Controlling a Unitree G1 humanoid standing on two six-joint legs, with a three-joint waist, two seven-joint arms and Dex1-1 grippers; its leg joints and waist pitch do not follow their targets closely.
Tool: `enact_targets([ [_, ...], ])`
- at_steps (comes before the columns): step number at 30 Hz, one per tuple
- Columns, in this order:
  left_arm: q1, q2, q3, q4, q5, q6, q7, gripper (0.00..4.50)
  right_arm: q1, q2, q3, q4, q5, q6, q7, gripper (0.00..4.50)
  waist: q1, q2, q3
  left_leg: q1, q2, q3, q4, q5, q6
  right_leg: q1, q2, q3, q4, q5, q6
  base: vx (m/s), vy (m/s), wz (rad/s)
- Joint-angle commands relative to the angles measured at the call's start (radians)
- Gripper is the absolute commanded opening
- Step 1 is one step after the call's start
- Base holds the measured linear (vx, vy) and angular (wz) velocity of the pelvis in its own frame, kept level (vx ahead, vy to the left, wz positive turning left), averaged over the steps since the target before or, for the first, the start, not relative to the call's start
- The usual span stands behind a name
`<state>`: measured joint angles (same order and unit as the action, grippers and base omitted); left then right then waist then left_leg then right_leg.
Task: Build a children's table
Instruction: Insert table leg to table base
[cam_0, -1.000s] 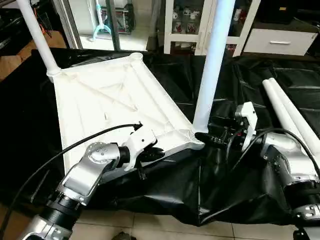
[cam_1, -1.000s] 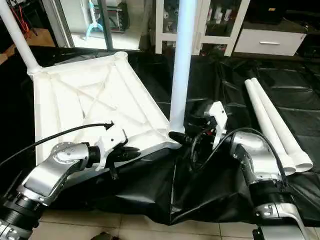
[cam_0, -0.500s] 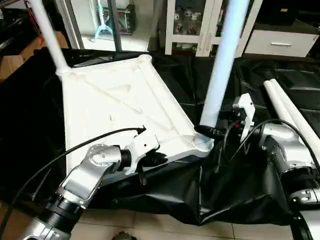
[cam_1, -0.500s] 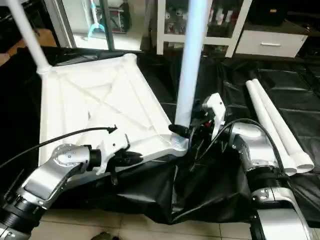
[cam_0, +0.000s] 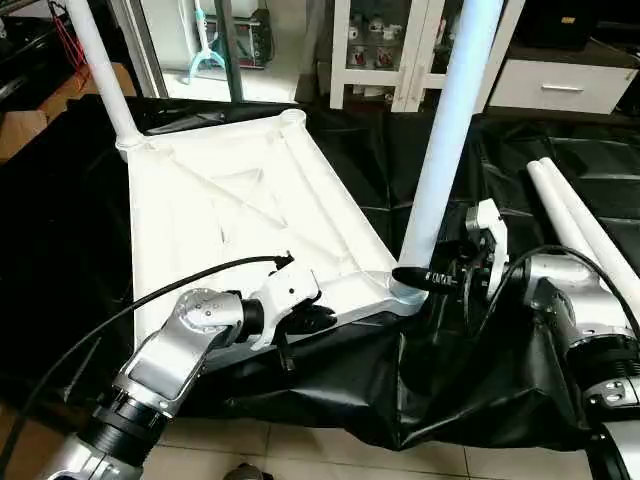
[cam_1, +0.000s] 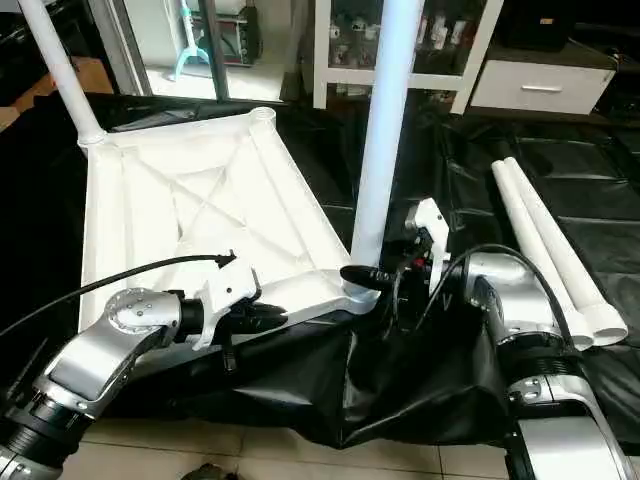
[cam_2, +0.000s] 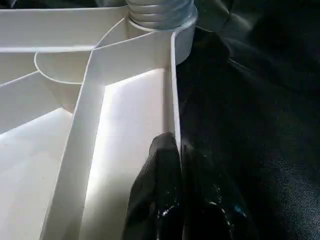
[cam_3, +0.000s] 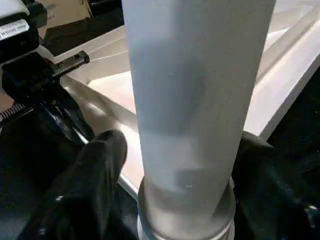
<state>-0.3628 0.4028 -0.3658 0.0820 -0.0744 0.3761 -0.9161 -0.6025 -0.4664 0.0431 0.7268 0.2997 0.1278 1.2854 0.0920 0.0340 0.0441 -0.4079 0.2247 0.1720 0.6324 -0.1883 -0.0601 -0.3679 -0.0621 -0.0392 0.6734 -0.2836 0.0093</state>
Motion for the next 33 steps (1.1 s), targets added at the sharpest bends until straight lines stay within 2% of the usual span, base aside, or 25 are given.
enact_targets([
  [1,-0.003,-0.003,-0.018,-0.044,-0.012,-0.018,-0.034,0.0,-0.016,-0.011,0.001,0.009,-0.014,0.0,0.01,3.04,-0.007,-0.013,-0.084,0.029,0.005,0.004,-0.045,0.076,0.127,0.04,-0.049,0.025,-0.051,0.385,-0.297,0.0,0.0,0.0],
  [3,-0.003,-0.002,-0.018,-0.044,-0.012,-0.018,-0.034,0.0,-0.017,-0.011,0.002,0.012,-0.016,0.0,0.014,2.78,-0.007,-0.014,-0.085,0.028,0.004,0.004,-0.045,0.077,0.128,0.042,-0.049,0.025,-0.05,0.388,-0.296,0.0,0.0,0.0],
  [13,0.0,0.005,-0.02,-0.046,-0.011,-0.015,-0.041,0.0,-0.022,-0.005,0.015,0.037,-0.029,-0.003,0.036,2.04,-0.006,-0.013,-0.084,0.028,0.005,0.004,-0.045,0.073,0.13,0.04,-0.049,0.025,-0.051,0.38,-0.299,0.0,0.0,0.0],
  [19,0.003,0.008,-0.022,-0.049,-0.01,-0.013,-0.046,0.0,-0.022,0.003,0.015,0.055,-0.03,-0.004,0.046,1.97,-0.007,-0.014,-0.082,0.029,0.006,0.004,-0.047,0.048,0.119,0.039,-0.051,0.026,-0.053,0.343,-0.299,0.0,0.0,0.0],
  [23,0.009,0.01,-0.021,-0.052,-0.009,-0.006,-0.045,0.0,-0.02,0.02,0.005,0.073,-0.027,-0.004,0.036,1.96,-0.007,-0.015,-0.083,0.026,0.005,0.004,-0.045,0.062,0.126,0.04,-0.05,0.026,-0.05,0.367,-0.299,0.0,0.0,0.0],
  [25,0.01,0.006,-0.016,-0.051,-0.01,0.013,-0.031,0.0,-0.018,0.039,0.002,0.084,-0.037,-0.01,-0.014,1.96,-0.009,-0.013,-0.083,0.027,0.005,0.003,-0.045,0.066,0.127,0.039,-0.05,0.026,-0.049,0.373,-0.298,0.0,0.0,0.0],
  [27,0.005,-0.004,-0.012,-0.041,-0.004,0.028,-0.01,0.0,-0.016,0.054,0.004,0.096,-0.049,-0.018,-0.052,1.96,-0.011,-0.014,-0.08,0.027,0.005,0.004,-0.048,0.04,0.12,0.039,-0.051,0.026,-0.054,0.34,-0.298,0.0,0.0,0.0],
  [28,-0.009,-0.034,-0.003,-0.013,0.017,0.054,0.05,0.0,-0.017,0.089,0.001,0.133,-0.072,-0.04,-0.149,1.96,-0.016,-0.009,-0.078,0.028,0.008,0.005,-0.049,0.024,0.112,0.034,-0.053,0.028,-0.054,0.321,-0.3,0.0,0.0,0.0],
  [29,-0.009,-0.034,-0.003,-0.013,0.017,0.054,0.05,0.0,-0.017,0.089,0.001,0.133,-0.072,-0.04,-0.149,1.96,-0.016,-0.012,-0.077,0.03,0.006,0.003,-0.052,0.013,0.101,0.038,-0.053,0.028,-0.06,0.295,-0.299,0.0,0.0,0.0],
  [30,-0.024,-0.064,0.005,0.015,0.035,0.077,0.107,0.0,-0.02,0.121,-0.007,0.167,-0.087,-0.054,-0.239,1.96,-0.019,-0.008,-0.079,0.03,0.006,0.004,-0.051,0.006,0.099,0.035,-0.054,0.029,-0.057,0.293,-0.302,0.0,0.0,0.0],
  [31,-0.037,-0.09,0.013,0.038,0.047,0.097,0.153,0.0,-0.025,0.148,-0.016,0.191,-0.094,-0.064,-0.315,1.96,-0.02,-0.01,-0.075,0.032,0.006,0.002,-0.055,-0.007,0.09,0.038,-0.054,0.029,-0.064,0.263,-0.298,0.0,0.0,0.0],
  [32,-0.047,-0.109,0.018,0.054,0.056,0.111,0.187,0.0,-0.028,0.168,-0.022,0.208,-0.099,-0.071,-0.371,1.96,-0.025,-0.009,-0.073,0.034,0.005,0.004,-0.057,-0.02,0.076,0.034,-0.054,0.031,-0.068,0.233,-0.296,0.0,0.0,0.0],
  [33,-0.047,-0.109,0.018,0.054,0.056,0.111,0.187,0.0,-0.028,0.168,-0.022,0.208,-0.099,-0.071,-0.371,1.96,-0.026,-0.01,-0.075,0.034,0.005,0.003,-0.058,-0.029,0.069,0.037,-0.056,0.03,-0.069,0.215,-0.294,0.0,0.0,0.0],
])
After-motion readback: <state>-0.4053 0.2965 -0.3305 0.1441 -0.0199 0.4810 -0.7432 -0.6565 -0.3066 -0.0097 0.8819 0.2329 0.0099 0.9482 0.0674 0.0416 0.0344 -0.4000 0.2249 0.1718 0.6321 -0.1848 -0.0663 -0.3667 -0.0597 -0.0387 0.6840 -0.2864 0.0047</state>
